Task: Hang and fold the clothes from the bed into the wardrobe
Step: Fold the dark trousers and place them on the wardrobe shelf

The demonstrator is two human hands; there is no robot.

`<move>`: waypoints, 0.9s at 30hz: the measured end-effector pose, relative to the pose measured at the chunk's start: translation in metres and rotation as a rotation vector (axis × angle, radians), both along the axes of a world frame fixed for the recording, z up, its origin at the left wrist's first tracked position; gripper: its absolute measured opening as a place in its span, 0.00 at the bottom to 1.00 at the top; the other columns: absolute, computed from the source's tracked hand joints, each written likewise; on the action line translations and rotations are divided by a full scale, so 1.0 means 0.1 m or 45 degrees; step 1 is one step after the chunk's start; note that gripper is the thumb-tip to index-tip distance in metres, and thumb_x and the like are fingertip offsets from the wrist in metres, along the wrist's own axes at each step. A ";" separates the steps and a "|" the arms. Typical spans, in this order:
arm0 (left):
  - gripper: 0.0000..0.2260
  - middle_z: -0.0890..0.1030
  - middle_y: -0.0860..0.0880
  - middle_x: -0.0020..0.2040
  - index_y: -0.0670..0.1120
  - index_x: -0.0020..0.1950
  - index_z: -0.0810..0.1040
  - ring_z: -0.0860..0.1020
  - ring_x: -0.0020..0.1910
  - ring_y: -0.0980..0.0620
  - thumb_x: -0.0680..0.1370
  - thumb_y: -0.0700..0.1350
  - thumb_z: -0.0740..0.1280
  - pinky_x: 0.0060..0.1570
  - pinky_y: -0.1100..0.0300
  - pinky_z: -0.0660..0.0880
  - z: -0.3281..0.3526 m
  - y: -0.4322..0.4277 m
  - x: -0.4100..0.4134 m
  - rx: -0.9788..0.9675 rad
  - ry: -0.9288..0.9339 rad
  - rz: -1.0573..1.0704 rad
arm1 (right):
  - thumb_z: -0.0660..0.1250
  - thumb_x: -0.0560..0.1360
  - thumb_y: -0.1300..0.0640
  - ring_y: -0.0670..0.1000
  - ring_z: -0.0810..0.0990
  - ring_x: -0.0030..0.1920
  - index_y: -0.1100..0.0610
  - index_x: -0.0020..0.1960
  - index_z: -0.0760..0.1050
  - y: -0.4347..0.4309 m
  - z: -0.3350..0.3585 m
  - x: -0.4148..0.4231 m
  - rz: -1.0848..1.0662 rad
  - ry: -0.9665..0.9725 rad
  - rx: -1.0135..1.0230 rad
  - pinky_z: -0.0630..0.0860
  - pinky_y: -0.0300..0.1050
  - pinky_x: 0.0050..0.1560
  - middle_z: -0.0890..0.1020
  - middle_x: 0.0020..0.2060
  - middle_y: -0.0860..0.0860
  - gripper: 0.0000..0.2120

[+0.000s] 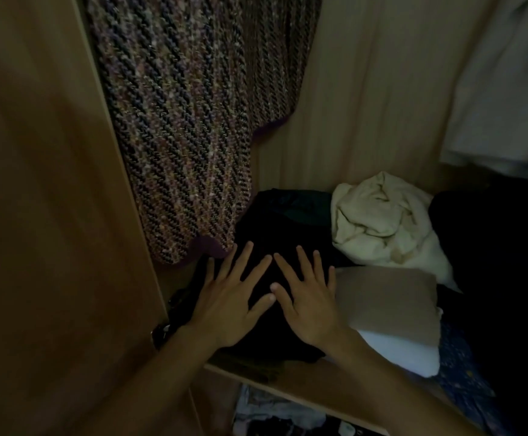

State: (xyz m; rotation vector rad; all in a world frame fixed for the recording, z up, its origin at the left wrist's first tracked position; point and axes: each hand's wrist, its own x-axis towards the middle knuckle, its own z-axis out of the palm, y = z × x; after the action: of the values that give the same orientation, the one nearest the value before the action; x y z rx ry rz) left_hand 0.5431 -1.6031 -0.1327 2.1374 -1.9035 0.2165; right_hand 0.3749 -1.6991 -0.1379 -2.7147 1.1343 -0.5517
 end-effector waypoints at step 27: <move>0.26 0.53 0.48 0.82 0.52 0.82 0.52 0.49 0.81 0.47 0.84 0.58 0.49 0.78 0.43 0.48 -0.16 0.22 -0.47 -0.094 0.023 -0.054 | 0.58 0.82 0.43 0.54 0.55 0.78 0.49 0.80 0.53 0.69 0.09 -0.68 0.016 -0.197 0.224 0.57 0.50 0.76 0.56 0.79 0.53 0.30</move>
State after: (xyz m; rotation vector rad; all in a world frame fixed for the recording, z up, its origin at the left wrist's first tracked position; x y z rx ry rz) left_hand 0.4958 -1.5813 -0.1492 2.0429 -1.8985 0.2542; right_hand 0.3070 -1.6298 -0.1291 -2.4819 1.0717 -0.6166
